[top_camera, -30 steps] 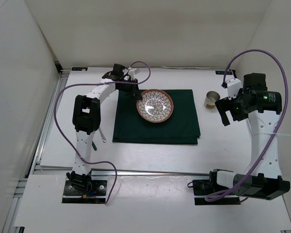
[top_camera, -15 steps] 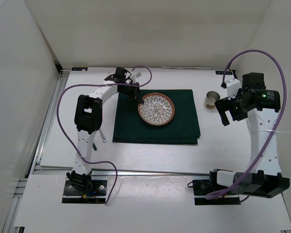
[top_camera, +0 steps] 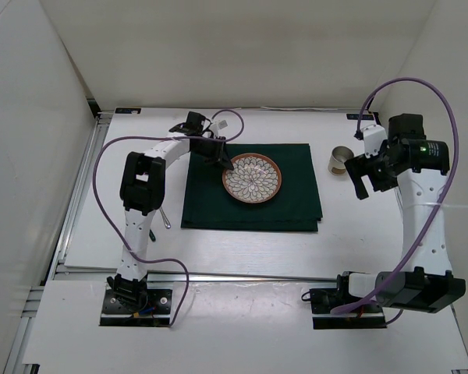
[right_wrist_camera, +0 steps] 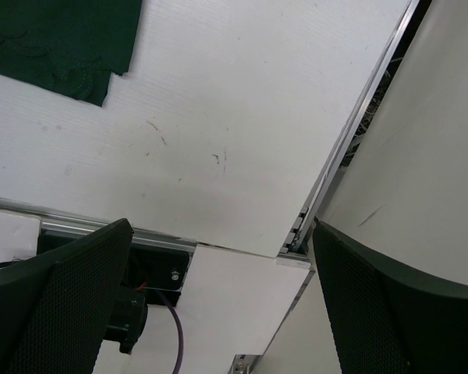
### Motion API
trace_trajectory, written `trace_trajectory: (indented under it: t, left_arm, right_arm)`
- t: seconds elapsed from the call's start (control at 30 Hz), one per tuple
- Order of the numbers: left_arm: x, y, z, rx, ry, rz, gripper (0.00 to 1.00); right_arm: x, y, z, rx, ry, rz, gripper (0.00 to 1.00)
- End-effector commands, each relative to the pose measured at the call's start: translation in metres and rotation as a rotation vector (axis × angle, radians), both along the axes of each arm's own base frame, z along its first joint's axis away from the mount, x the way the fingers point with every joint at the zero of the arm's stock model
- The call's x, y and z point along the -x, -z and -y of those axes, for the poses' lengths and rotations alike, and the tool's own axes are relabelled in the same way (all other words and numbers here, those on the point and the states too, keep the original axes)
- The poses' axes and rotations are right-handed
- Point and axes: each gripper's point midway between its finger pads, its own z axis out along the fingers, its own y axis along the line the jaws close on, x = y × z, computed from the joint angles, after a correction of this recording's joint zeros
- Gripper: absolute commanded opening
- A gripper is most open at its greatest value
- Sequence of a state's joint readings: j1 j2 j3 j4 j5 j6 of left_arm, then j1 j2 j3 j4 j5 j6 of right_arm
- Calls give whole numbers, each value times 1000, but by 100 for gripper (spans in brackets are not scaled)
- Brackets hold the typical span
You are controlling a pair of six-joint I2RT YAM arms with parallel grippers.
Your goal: Set the dinner table for one person
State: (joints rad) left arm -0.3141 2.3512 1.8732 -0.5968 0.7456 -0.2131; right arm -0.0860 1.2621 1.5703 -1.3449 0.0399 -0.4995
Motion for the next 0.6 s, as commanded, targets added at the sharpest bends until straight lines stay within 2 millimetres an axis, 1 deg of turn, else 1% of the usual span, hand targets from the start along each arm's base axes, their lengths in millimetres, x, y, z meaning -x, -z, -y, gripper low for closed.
trace_trajectory:
  t: [0.0,0.07,0.1,0.13,0.17,0.2,0.23,0.27,0.3,0.33,0.37,0.4,0.43,0.47,0.5,0.53,0.57]
  left_arm:
    - [-1,-48,13,74,28,80,40]
    - [-3,-46,11,59,17,85,65]
    - [-3,-52,11,63,17,97,73]
    - [-3,-59,11,67,18,110,93]
    - [-7,-63,6,61,2,123,100]
    - [-9,-82,6,71,11,173,100]
    - [-15,-91,-4,50,-5,214,100]
    - [-15,-100,-8,32,-2,250,100]
    - [-12,-124,-21,5,-12,291,100]
    - [-13,-132,-34,-37,-24,319,100]
    - [-21,-140,-50,-141,-28,405,100]
    - [-24,-145,-71,-206,-42,424,100]
    - [-12,-145,-90,-280,-43,392,100]
    - [-13,-144,-114,-376,-43,419,100]
    - [-8,-140,-132,-427,-43,407,100]
    - [-5,-139,-159,-484,-71,400,100]
    - [10,-140,-179,-545,-64,419,100]
  right_arm:
    - [-3,-9,-3,-25,8,26,100]
    - [-5,-7,-4,-30,-4,15,100]
    - [-5,-7,-4,-30,-4,14,100]
    - [-7,-4,-6,-39,-18,5,100]
    - [-8,-7,-9,-51,-36,16,100]
    - [-13,-6,-12,-64,-54,19,100]
    - [-20,-4,-13,-67,-74,28,100]
    - [-23,3,-15,-56,-110,21,100]
    - [-40,6,-13,-43,-126,55,100]
    - [-49,15,-12,-24,-147,50,100]
    - [-56,26,-9,2,-176,44,100]
    - [-67,31,-8,12,-188,64,100]
    - [-88,35,-4,37,-198,109,99]
    - [-97,41,-3,47,-212,117,97]
    - [-105,48,-2,53,-223,116,94]
    - [-120,57,0,56,-231,106,90]
    - [-131,59,-1,55,-243,121,88]
